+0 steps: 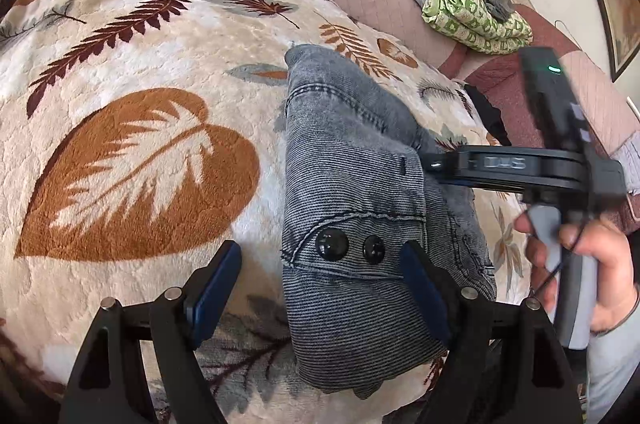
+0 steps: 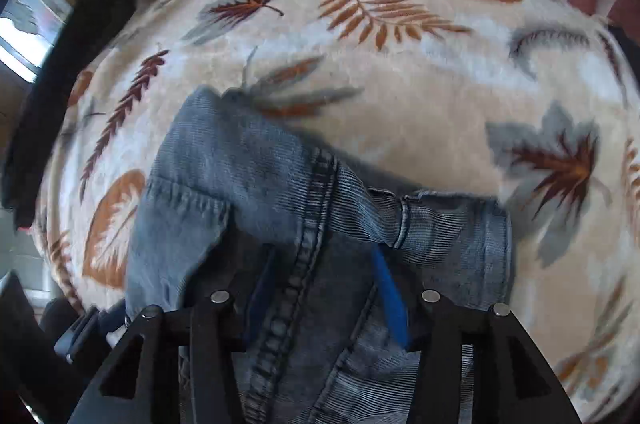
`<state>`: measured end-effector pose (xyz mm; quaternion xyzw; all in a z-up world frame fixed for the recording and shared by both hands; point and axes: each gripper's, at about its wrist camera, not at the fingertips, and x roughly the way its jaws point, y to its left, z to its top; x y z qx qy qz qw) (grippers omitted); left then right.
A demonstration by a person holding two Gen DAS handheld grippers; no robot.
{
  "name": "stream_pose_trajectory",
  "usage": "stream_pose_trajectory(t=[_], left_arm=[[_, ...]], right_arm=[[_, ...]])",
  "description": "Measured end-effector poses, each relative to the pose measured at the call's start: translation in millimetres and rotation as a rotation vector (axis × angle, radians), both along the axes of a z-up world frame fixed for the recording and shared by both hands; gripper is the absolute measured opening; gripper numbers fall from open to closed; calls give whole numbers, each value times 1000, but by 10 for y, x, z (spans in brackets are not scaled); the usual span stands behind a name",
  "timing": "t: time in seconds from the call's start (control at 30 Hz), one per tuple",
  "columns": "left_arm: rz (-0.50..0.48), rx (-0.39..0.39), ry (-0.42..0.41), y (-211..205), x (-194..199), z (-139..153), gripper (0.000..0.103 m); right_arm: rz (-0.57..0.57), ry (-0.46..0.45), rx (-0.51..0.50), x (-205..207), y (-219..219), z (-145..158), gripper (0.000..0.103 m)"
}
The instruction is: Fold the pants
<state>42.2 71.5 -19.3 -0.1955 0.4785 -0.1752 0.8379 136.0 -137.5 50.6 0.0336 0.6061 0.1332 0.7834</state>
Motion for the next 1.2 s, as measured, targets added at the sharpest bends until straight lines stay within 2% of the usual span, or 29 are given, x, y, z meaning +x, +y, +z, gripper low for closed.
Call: stream_pose_trajectory(t=[0.1, 0.17, 0.23, 0.27, 0.3, 0.33, 0.4, 0.5, 0.57, 0.67, 0.7, 0.77, 0.87, 1.03, 1.13, 1.2], left_arm=[[12, -4, -4, 24, -44, 8, 82], [16, -4, -5, 36, -55, 17, 82], [22, 3, -8, 37, -61, 22, 82], [23, 12, -9, 35, -69, 29, 82], [24, 20, -12, 34, -82, 41, 82], [25, 29, -20, 35, -101, 59, 82], [32, 50, -42, 35, -132, 94, 82], [40, 72, -69, 37, -163, 146, 82], [49, 83, -86, 46, -170, 174, 82], [55, 87, -84, 50, -152, 167, 82], [53, 87, -79, 46, -143, 158, 82], [52, 94, -79, 52, -153, 152, 82], [58, 99, -93, 63, -166, 178, 82], [145, 16, -127, 329, -162, 264, 84], [191, -50, -72, 483, -89, 165, 85], [206, -61, -37, 513, -55, 96, 85]], right_arm=[[-31, -79, 35, -189, -71, 244, 54], [-6, -144, 23, -379, -106, 324, 55], [-11, -119, -34, -463, -132, 154, 67], [-9, -58, -68, -459, -191, -123, 67], [-15, -54, -41, -476, -247, -183, 67], [-41, -74, 13, -497, -343, -164, 67], [-64, -65, 16, -494, -398, -84, 67], [-75, -132, 39, -637, -399, 128, 68], [-66, -167, 50, -765, -392, 149, 69], [-52, -73, 7, -861, -384, -245, 74], [-73, -102, 7, -873, -414, -237, 81], [-95, -81, 21, -853, -432, -174, 82], [-112, -110, 72, -884, -501, -28, 82], [-243, -141, 198, -1029, -873, 117, 82], [-333, -158, 263, -1111, -1164, 95, 82], [-378, -153, 290, -1135, -1329, 44, 82]])
